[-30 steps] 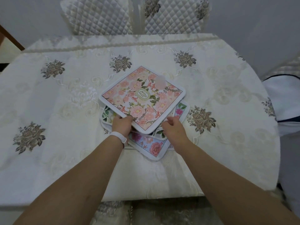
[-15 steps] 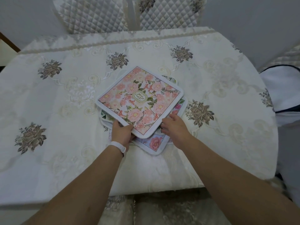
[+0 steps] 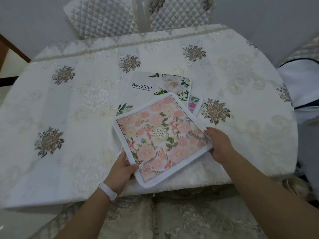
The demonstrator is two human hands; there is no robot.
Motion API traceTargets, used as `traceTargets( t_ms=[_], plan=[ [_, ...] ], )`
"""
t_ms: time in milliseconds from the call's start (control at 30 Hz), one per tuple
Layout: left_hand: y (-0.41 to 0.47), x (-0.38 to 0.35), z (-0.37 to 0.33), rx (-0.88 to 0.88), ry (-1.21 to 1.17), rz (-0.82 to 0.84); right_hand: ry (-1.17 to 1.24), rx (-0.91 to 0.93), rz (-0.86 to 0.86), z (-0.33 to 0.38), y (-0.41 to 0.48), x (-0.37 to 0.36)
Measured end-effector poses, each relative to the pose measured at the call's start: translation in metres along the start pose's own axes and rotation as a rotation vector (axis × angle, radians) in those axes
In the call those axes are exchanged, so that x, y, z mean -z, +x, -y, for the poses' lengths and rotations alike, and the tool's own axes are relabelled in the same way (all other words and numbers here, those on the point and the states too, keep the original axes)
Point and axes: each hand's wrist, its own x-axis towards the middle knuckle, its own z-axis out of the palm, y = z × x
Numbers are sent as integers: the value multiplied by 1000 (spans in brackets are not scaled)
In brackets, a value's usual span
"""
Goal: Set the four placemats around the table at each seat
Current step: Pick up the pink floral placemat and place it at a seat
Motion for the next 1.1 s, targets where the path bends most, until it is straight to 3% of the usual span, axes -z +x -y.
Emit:
traceTargets(
  t_ms=[167, 333, 533, 833, 1100],
  plan=[
    [-11, 28, 9, 62, 48, 62, -307, 21, 76, -28, -37, 11],
    [-1, 35, 15, 39, 160, -61, -448, 18, 55, -57, -50, 9],
    [18, 37, 6, 12, 136, -217, -559, 101, 118, -44, -60, -19],
    [14, 45, -14, -105, 194, -139, -536, 278, -9, -34, -96, -29],
    [-15, 19, -47, -237, 39, -30, -540, 412, -119, -19, -152, 9]
  ],
)
